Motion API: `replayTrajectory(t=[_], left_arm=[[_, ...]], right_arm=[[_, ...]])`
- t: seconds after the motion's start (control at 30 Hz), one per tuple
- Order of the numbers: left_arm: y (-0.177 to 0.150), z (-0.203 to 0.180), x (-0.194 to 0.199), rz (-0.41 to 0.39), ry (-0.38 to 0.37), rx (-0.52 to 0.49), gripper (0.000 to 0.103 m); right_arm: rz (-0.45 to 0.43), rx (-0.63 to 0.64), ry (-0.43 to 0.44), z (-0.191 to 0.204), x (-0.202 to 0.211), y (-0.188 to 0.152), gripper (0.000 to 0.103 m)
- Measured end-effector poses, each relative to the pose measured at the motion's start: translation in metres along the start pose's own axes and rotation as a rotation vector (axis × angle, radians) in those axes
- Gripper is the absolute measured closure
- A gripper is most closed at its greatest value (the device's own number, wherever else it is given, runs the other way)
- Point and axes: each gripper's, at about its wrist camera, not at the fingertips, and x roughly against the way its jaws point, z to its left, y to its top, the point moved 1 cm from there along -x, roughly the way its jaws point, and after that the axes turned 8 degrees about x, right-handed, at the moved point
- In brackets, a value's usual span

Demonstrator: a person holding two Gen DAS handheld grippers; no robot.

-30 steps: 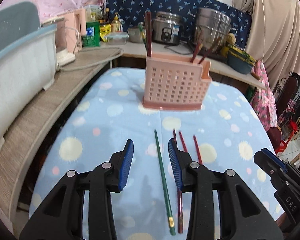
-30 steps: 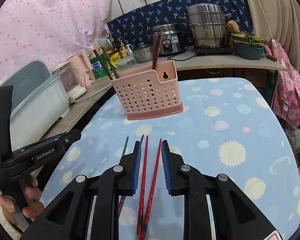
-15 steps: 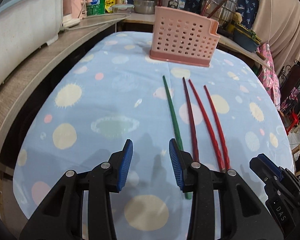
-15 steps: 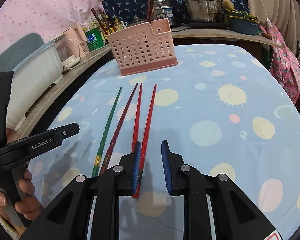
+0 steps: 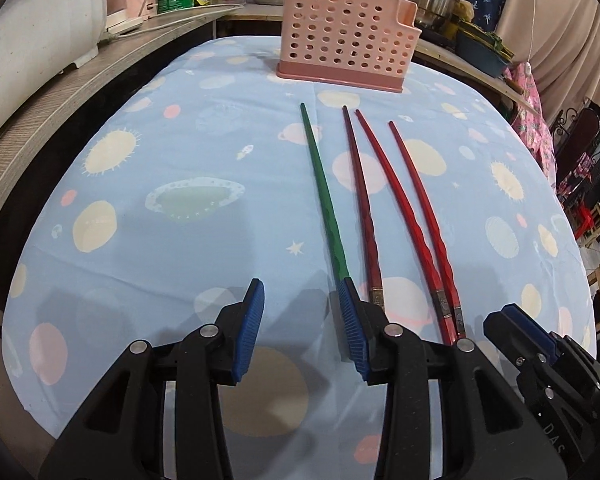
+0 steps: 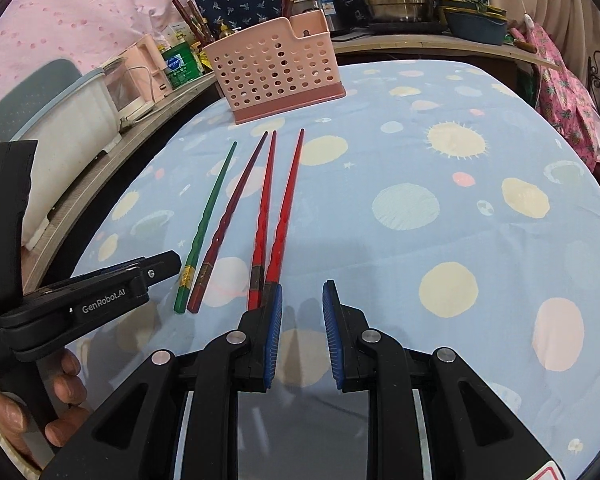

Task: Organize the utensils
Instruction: 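Withdraw both open grippers from the basket back toward the remaining chopsticks, then grasp a red chopstick with the right gripper while the left gripper grasps the green chopstick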

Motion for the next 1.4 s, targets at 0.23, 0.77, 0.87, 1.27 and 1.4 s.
replayTrajectory(t=[0.23,0.77,0.87,1.27,1.4], left_arm=[[0.002,-0.003,0.000,-0.004,-0.010,0.002,0.066],[-0.004,-0.006,-0.004,-0.005,0.013,-0.030,0.067],[-0.005,-0.006,-0.004,-0.007,0.017,-0.032,0.066],[-0.007,-0.006,-0.004,-0.016,0.023,-0.043,0.066],[-0.007,-0.006,-0.004,-0.014,0.021,-0.041,0.066]], right_arm=[[0.000,-0.004,0.000,-0.002,0.000,0.001,0.082],[0.007,0.015,0.000,0.005,-0.009,0.009,0.082],[0.012,0.017,-0.002,0.009,-0.015,0.015,0.082],[0.047,0.031,-0.034,0.016,-0.034,0.022,0.082],[0.049,0.054,-0.048,0.019,-0.030,0.017,0.083]])
